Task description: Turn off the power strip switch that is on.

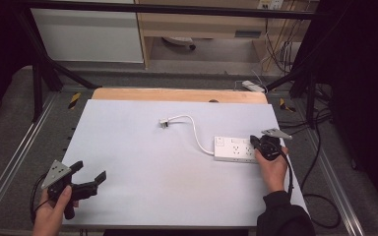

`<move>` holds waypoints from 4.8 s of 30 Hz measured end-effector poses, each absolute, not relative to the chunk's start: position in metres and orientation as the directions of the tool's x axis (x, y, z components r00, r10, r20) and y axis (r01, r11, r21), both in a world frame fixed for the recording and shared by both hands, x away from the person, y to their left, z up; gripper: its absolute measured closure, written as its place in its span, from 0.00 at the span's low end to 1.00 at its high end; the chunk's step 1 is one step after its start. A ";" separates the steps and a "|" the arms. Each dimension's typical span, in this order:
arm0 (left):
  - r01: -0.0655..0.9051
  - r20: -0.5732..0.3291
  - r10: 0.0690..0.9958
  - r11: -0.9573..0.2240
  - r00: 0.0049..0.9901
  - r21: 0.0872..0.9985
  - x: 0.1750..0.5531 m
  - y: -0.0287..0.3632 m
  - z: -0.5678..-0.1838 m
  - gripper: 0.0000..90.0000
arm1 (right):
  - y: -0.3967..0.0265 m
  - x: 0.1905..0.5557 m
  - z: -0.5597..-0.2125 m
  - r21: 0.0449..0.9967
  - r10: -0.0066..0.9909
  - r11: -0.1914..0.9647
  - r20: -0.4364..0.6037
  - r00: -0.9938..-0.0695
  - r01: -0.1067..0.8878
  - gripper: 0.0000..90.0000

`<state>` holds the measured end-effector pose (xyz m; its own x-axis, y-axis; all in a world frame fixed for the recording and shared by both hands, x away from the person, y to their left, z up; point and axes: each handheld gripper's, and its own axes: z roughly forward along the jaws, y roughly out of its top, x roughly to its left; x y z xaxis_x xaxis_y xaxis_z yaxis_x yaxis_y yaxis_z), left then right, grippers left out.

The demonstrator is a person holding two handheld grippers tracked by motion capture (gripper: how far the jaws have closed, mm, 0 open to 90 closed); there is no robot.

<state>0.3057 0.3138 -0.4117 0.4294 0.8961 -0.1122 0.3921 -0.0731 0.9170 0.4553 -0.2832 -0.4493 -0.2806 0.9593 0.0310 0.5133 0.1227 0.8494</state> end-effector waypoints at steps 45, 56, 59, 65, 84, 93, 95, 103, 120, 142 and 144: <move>0.391 -0.110 0.897 -0.075 0.428 0.917 0.306 0.314 -0.412 0.05 | -0.279 0.452 -0.442 0.870 0.957 0.093 0.057 -0.285 0.485 0.99; 0.392 -0.110 0.897 -0.076 0.429 0.917 0.306 0.314 -0.412 0.05 | -0.268 0.448 -0.433 0.886 0.941 0.100 0.063 -0.331 0.453 0.87; 0.393 -0.111 0.896 -0.075 0.429 0.916 0.306 0.314 -0.412 0.05 | -0.264 0.448 -0.431 0.886 0.936 0.108 0.062 -0.346 0.451 0.82; 0.394 -0.110 0.897 -0.076 0.429 0.916 0.306 0.314 -0.412 0.05 | -0.256 0.445 -0.423 0.890 0.934 0.093 0.077 -0.350 0.446 0.70; 0.391 -0.102 0.900 -0.080 0.423 0.917 0.305 0.315 -0.411 0.05 | -0.240 0.441 -0.410 0.894 0.927 0.078 0.097 -0.362 0.441 0.19; 0.396 -0.101 0.906 -0.077 0.411 0.915 0.306 0.317 -0.412 0.05 | -0.242 0.437 -0.401 0.908 0.923 0.056 0.111 -0.369 0.415 0.05; 0.398 -0.104 0.907 -0.074 0.408 0.914 0.307 0.316 -0.412 0.05 | -0.241 0.436 -0.398 0.913 0.919 0.056 0.112 -0.379 0.404 0.05; 0.404 -0.108 0.909 -0.071 0.403 0.912 0.308 0.316 -0.413 0.05 | -0.241 0.430 -0.392 0.925 0.915 0.065 0.094 -0.391 0.374 0.03; 0.399 -0.106 0.903 -0.078 0.417 0.914 0.306 0.315 -0.413 0.05 | -0.243 0.408 -0.369 0.948 0.900 0.067 0.077 -0.429 0.312 0.04; 0.394 -0.098 0.899 -0.087 0.427 0.915 0.306 0.314 -0.412 0.05 | -0.253 0.369 -0.355 0.974 0.899 0.071 0.031 -0.438 0.214 0.02; 0.394 -0.098 0.899 -0.087 0.427 0.915 0.306 0.314 -0.412 0.05 | -0.254 0.367 -0.356 0.975 0.899 0.070 0.030 -0.436 0.211 0.02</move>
